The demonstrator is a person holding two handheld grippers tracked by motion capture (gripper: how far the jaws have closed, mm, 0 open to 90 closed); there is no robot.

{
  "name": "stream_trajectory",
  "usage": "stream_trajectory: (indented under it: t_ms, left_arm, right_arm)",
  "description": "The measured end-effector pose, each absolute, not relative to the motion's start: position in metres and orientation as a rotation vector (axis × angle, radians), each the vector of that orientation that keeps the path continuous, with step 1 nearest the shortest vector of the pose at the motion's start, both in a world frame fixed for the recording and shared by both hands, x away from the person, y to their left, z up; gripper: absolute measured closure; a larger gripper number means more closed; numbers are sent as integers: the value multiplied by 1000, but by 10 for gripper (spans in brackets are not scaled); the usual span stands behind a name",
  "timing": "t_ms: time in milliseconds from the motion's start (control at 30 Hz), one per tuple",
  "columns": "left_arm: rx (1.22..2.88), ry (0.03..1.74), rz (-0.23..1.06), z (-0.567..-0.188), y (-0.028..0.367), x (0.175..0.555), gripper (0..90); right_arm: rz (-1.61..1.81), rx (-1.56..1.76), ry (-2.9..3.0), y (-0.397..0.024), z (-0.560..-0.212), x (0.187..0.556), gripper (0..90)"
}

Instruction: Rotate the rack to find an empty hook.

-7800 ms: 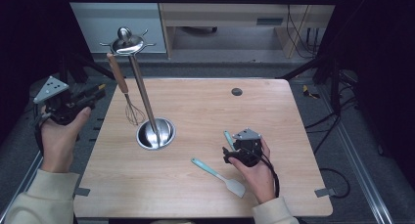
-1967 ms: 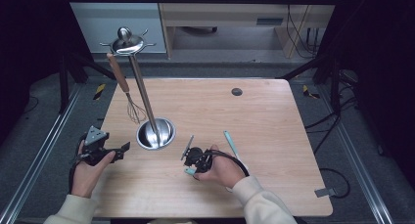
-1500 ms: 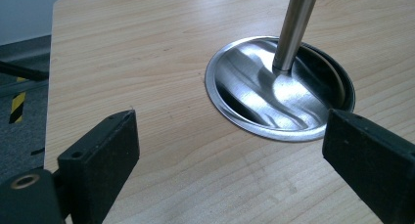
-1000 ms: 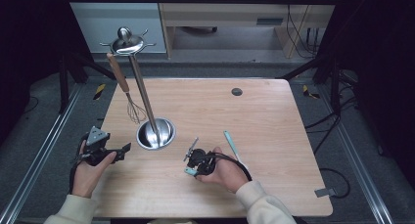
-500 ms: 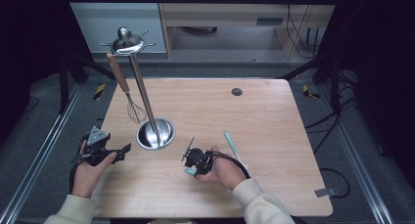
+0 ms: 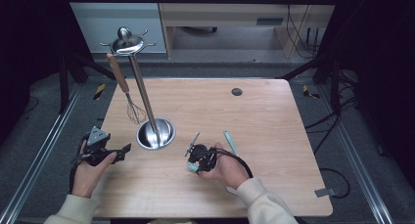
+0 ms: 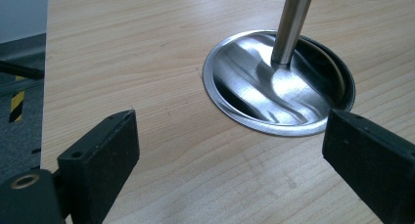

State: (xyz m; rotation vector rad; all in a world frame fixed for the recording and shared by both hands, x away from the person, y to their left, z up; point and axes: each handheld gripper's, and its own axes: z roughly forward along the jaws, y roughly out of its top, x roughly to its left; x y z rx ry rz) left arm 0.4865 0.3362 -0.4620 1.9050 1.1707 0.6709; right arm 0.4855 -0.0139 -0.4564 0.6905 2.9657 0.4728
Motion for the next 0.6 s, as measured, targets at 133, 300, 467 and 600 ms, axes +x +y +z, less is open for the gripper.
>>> stream_trajectory:
  t_ms: [133, 300, 467, 600]
  left_arm:
    - [1913, 1169, 668, -462, 336, 486, 64]
    - [1911, 1170, 669, -462, 337, 486, 64]
    - [1904, 1171, 670, -462, 336, 486, 64]
    - [1904, 1172, 669, -462, 336, 486, 64]
  right_arm:
    - [488, 694, 2959, -16, -454, 486, 749]
    - [505, 712, 2954, -17, -451, 486, 750]
    - [518, 707, 2940, -19, -444, 487, 750]
    - [536, 699, 2928, -20, -437, 487, 750]
